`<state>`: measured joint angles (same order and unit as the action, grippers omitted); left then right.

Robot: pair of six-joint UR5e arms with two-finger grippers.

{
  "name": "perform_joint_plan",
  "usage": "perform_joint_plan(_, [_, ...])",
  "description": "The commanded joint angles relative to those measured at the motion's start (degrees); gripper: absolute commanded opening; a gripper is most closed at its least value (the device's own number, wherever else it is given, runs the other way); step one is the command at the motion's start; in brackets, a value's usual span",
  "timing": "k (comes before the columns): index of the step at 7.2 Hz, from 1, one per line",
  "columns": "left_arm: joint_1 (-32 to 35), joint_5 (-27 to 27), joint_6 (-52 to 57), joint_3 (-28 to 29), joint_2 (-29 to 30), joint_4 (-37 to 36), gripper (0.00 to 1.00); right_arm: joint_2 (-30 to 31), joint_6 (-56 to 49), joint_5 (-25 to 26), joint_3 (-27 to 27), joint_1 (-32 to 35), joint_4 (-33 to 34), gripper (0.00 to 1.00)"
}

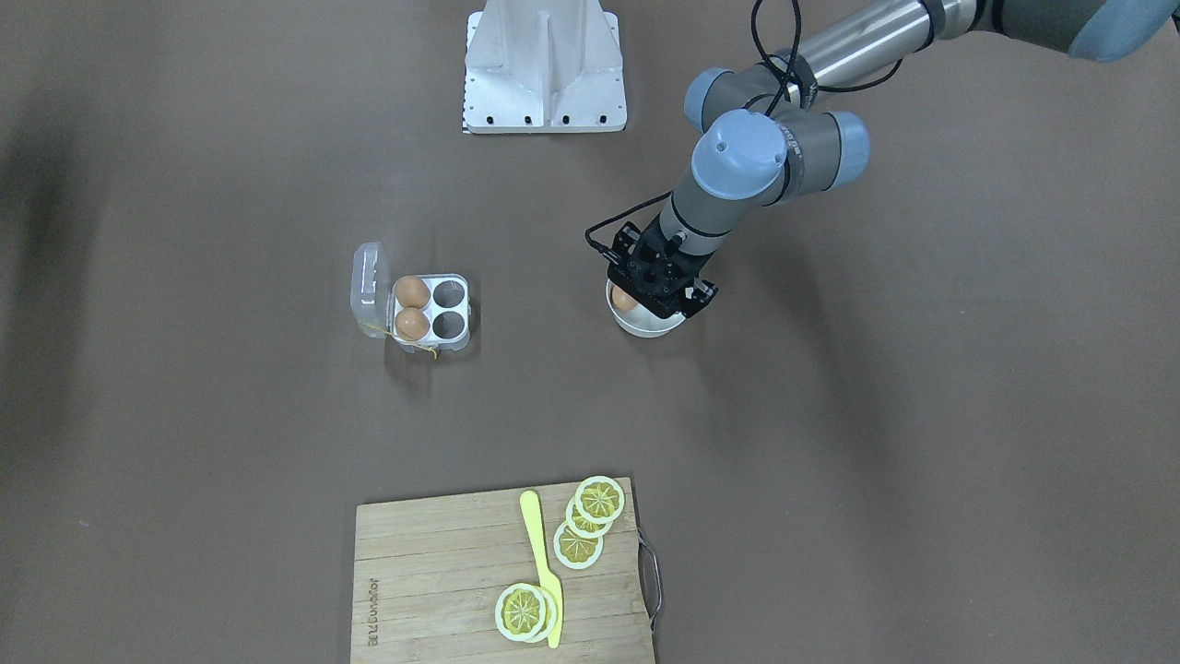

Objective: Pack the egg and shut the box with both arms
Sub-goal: 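Close the left gripper on the brown egg in the bowl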

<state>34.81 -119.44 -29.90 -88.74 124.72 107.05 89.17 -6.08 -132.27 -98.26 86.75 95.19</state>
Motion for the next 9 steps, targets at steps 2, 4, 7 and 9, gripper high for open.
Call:
perform_joint_plan(2, [-0.4,0.0,-0.1,0.5,0.0,0.0,0.74,0.6,-0.1,0.1,-0.1,0.0,-0.2,1.0])
perform_joint_plan(4, [-1.1,1.5,-0.1,1.1,0.2,0.3,0.74,0.6,-0.1,0.1,-0.1,0.0,-0.2,1.0])
perform_joint_plan(7, [-1.6,1.6,-0.4,4.7,0.1,5.9,0.69,0.7,0.0,0.1,0.0,0.0,-0.2,1.0])
perform_joint_plan(9, [-1.6,1.6,-0.8,4.6,0.2,5.9,0.49,0.7,0.0,0.0,-0.1,0.0,-0.3,1.0])
